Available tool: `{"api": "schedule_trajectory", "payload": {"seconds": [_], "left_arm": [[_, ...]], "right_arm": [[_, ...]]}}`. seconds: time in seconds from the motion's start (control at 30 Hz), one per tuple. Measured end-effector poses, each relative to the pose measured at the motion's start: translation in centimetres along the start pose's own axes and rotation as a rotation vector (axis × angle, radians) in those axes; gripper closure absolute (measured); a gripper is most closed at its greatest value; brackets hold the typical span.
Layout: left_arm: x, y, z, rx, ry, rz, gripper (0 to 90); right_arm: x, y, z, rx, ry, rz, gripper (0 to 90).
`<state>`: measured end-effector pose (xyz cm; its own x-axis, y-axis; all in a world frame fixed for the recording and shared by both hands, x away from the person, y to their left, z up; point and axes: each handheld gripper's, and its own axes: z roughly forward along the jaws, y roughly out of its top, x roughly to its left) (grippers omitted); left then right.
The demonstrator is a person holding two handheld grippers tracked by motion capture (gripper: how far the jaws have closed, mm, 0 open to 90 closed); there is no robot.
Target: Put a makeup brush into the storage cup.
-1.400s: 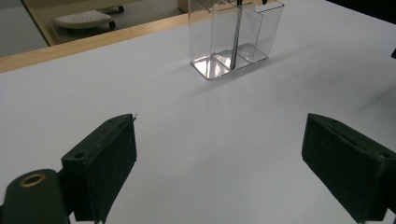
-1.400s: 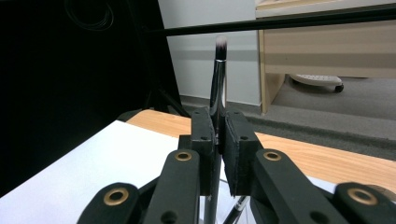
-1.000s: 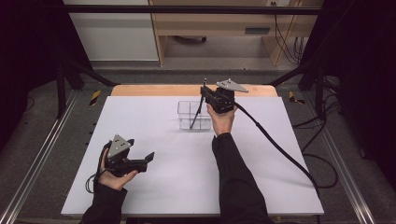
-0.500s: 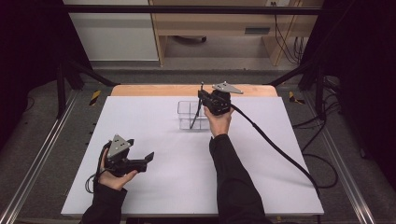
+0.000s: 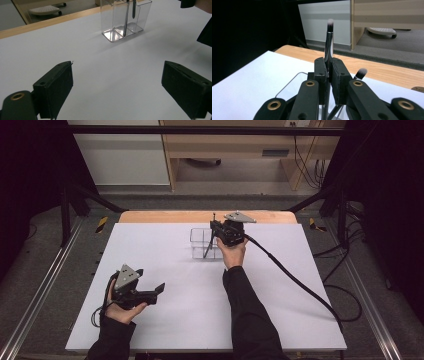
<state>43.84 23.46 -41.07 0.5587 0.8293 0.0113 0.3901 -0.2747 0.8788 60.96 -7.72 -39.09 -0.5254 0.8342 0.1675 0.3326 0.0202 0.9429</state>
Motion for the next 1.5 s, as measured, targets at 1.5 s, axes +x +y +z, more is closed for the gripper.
{"api": "schedule_trajectory", "payload": {"seconds": [1.5], "left_arm": [[-0.1, -0.1, 0.2, 0.006, -0.004, 0.000, 9.8]], "right_arm": [[0.0, -2.5, -3.5, 0.108, 0.039, -0.019, 50.5]]}}
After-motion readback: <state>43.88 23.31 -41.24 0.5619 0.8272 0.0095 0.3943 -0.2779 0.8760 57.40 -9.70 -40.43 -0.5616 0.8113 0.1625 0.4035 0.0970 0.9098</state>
